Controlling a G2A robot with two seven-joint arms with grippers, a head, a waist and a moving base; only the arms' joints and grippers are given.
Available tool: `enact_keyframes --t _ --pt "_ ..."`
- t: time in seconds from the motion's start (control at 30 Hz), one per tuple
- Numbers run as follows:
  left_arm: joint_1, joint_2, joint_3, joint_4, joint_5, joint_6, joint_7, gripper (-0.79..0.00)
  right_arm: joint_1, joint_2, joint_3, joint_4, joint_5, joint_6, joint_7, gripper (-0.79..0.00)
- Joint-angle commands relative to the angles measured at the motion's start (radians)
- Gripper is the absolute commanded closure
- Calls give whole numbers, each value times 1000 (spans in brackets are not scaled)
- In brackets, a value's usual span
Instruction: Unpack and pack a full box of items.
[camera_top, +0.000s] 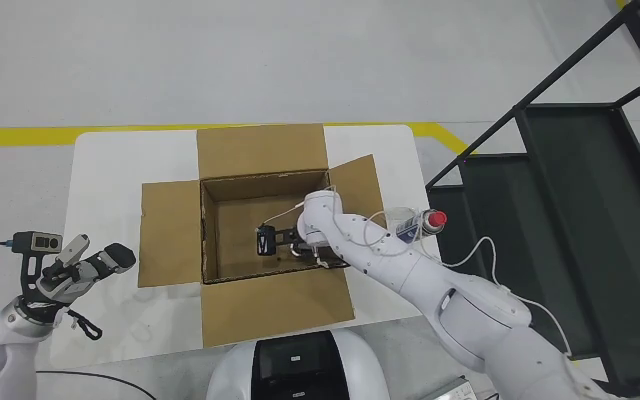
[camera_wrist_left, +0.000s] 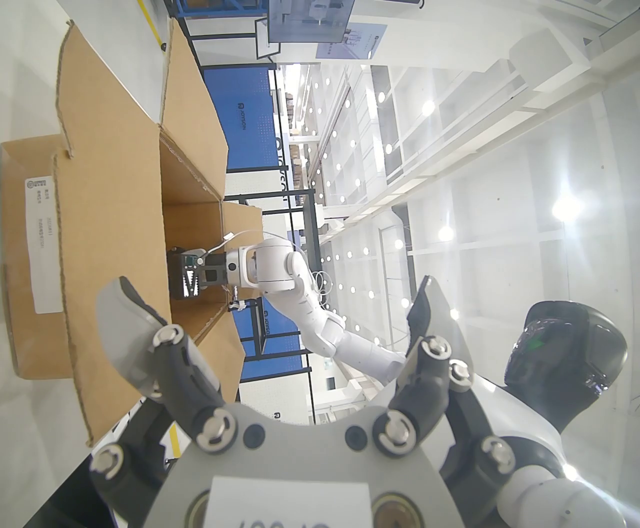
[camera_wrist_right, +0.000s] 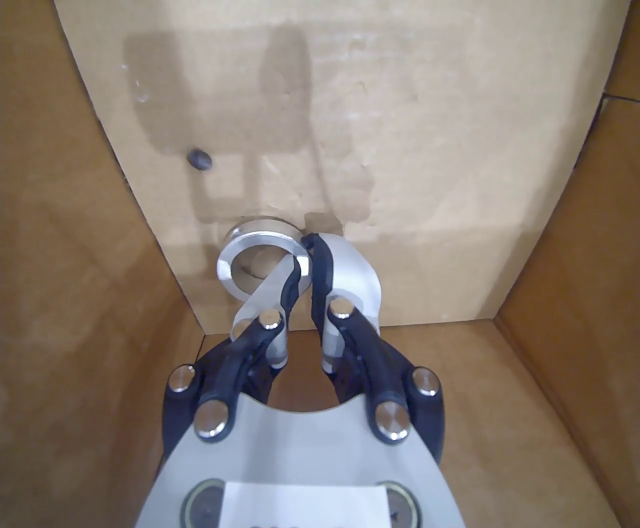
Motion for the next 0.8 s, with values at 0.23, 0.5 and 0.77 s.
enact_keyframes --t 0.23,0.5,0.77 --pt "0 0 0 0 0 0 0 -785 1 12 43 -95 -28 47 37 0" --pt "0 0 0 0 0 0 0 -785 -56 49 112 -298 -102 93 84 0" --pt "0 0 0 0 0 0 0 -785 -111 73 151 -388 -186 112 62 0"
